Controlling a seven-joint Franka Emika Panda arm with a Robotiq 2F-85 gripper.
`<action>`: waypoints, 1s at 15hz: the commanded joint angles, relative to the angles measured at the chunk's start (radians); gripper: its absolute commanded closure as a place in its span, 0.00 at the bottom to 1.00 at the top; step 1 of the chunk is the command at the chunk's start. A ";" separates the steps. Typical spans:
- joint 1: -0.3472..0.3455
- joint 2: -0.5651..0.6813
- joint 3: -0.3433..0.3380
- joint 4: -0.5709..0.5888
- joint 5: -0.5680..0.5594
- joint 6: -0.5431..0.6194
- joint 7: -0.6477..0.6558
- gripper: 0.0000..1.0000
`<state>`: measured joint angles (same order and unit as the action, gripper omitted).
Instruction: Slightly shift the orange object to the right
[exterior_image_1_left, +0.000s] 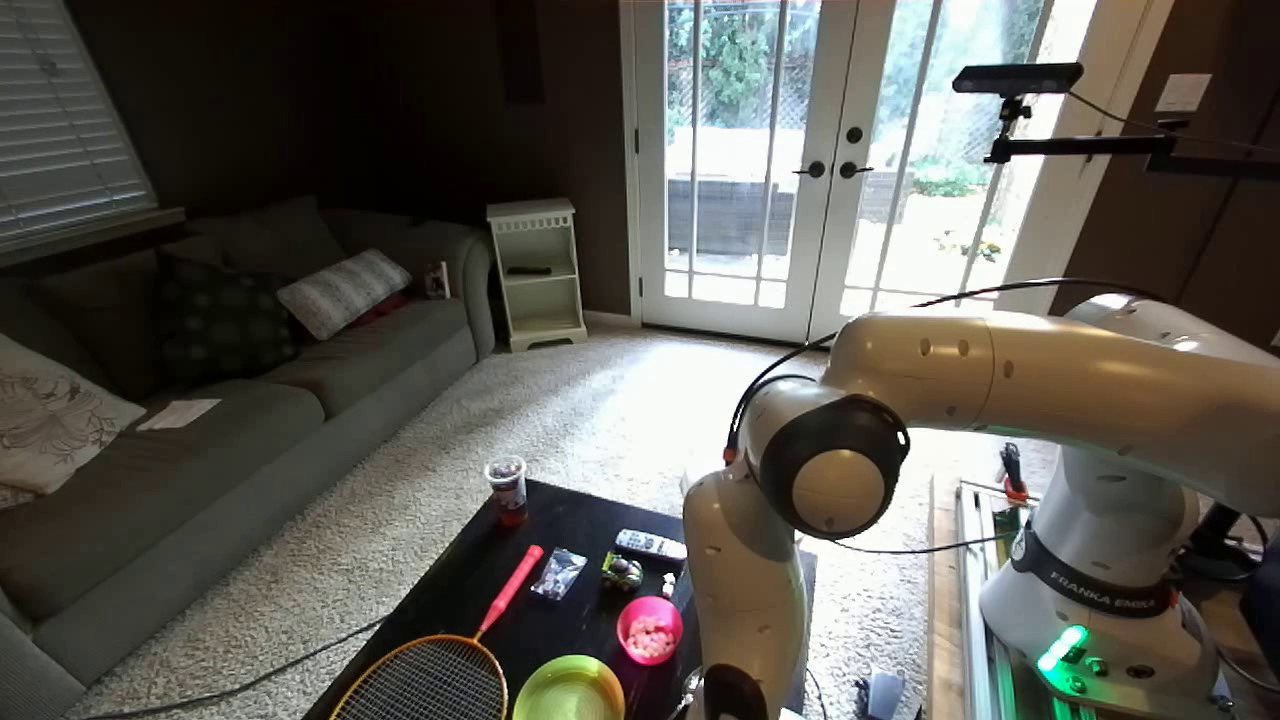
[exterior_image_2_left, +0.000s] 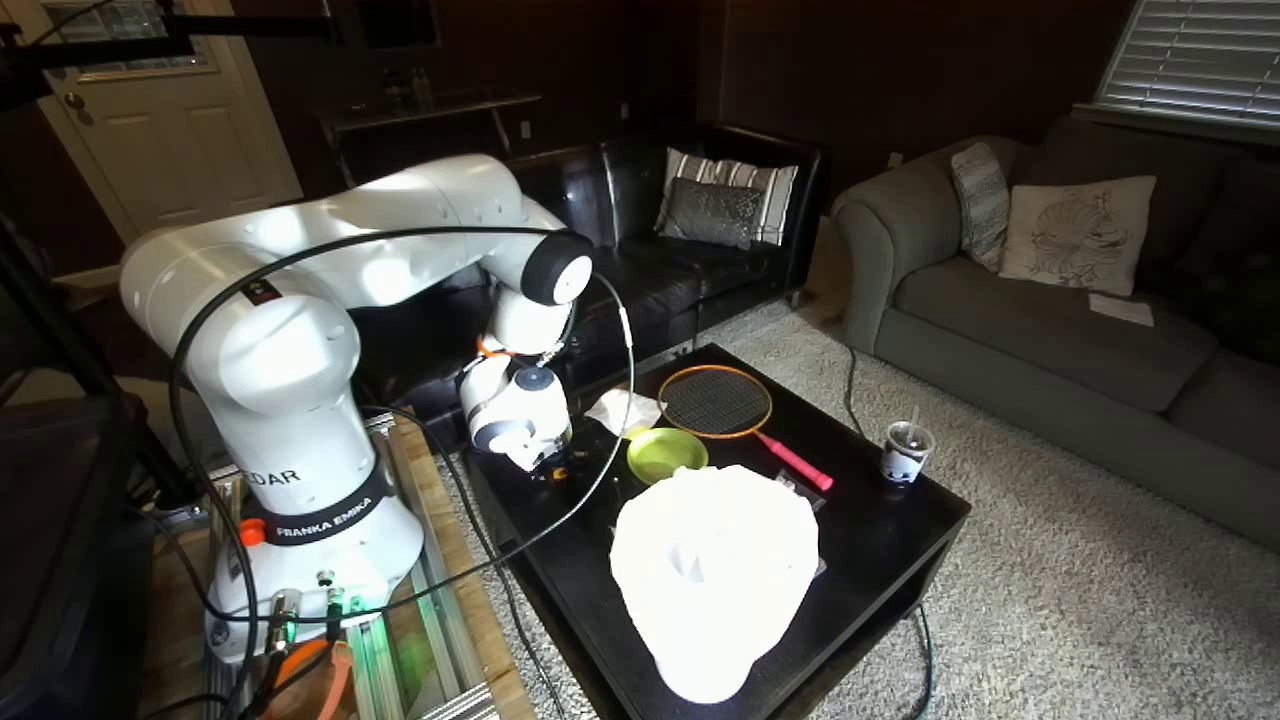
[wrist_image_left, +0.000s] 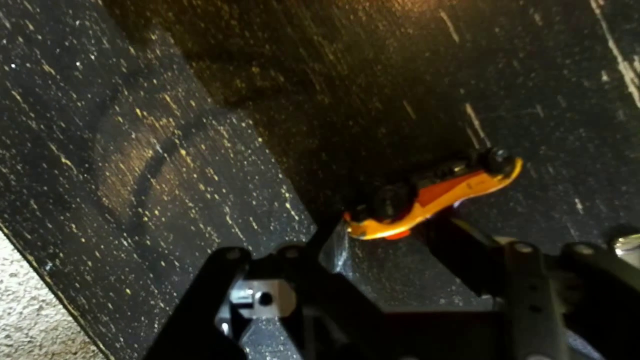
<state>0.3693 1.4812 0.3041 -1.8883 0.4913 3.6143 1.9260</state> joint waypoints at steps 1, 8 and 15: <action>0.009 0.035 0.004 0.043 0.024 0.016 -0.027 0.30; 0.036 -0.002 -0.031 0.026 0.065 -0.013 -0.078 0.01; 0.103 -0.005 -0.084 0.083 0.064 -0.094 -0.191 0.00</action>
<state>0.4240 1.4748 0.2473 -1.8481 0.5172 3.5638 1.7858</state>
